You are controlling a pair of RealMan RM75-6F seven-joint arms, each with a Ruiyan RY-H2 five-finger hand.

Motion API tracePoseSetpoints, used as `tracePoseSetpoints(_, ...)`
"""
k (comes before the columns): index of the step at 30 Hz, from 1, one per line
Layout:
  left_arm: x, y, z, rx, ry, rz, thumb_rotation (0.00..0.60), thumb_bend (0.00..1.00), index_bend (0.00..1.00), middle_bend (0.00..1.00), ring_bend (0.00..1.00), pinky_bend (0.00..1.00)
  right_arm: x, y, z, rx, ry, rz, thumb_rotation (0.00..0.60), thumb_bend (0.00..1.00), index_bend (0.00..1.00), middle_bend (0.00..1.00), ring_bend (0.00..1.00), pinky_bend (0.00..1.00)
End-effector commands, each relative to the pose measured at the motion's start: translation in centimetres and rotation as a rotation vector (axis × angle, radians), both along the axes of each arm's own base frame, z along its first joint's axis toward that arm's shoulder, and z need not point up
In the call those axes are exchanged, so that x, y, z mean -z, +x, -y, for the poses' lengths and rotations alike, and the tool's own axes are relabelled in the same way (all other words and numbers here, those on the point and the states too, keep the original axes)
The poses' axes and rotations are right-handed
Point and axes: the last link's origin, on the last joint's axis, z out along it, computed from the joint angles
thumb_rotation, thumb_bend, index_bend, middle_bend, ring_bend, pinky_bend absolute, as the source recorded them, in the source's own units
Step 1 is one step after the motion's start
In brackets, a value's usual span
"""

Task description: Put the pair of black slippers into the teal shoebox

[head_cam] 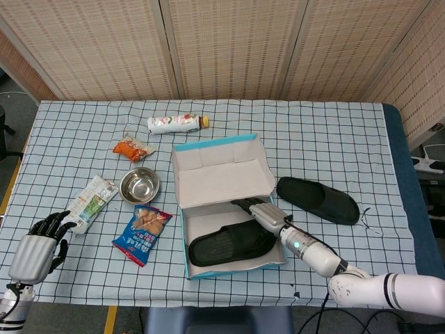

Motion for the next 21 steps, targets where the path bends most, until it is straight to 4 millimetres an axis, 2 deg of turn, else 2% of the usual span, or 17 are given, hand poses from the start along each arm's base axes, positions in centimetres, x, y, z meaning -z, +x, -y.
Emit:
tracePoseSetpoints(1, 0.0, 0.0, 0.0, -0.002, -0.002, 0.005, 0.600, 0.67, 0.30, 0.14, 0.15, 0.30, -0.7, -0.1, 0.0, 0.010, -0.001, 0.029, 0.600, 0.00, 0.00, 0.00, 0.00, 0.00)
tracePoseSetpoints(5, 0.0, 0.0, 0.0, 0.001, -0.001, 0.000, 0.600, 0.67, 0.30, 0.14, 0.15, 0.30, -2.3, -0.1, 0.1, 0.031, -0.036, 0.083, 0.600, 0.00, 0.00, 0.00, 0.00, 0.00)
tracePoseSetpoints(9, -0.1, 0.0, 0.0, 0.000, 0.001, 0.009, 0.600, 0.67, 0.30, 0.14, 0.15, 0.30, -5.3, -0.7, 0.1, 0.007, -0.155, 0.107, 0.600, 0.00, 0.00, 0.00, 0.00, 0.00)
tracePoseSetpoints(14, -0.1, 0.1, 0.0, -0.002, 0.002, 0.012, 0.600, 0.67, 0.30, 0.14, 0.15, 0.30, -9.0, -4.1, -0.6, -0.090, -0.381, -0.100, 0.600, 0.00, 0.00, 0.00, 0.00, 0.00)
tracePoseSetpoints(18, -0.1, 0.1, 0.0, -0.002, 0.004, 0.006, 0.600, 0.67, 0.30, 0.14, 0.15, 0.30, -9.9, -8.4, -1.8, -0.084, -0.489, -0.302, 0.600, 0.00, 0.00, 0.00, 0.00, 0.00)
tracePoseSetpoints(21, 0.0, 0.1, 0.0, -0.006, 0.002, 0.009, 0.600, 0.67, 0.30, 0.14, 0.15, 0.30, -9.9, -11.5, -2.6, -0.033, -0.454, -0.385, 0.600, 0.00, 0.00, 0.00, 0.00, 0.00)
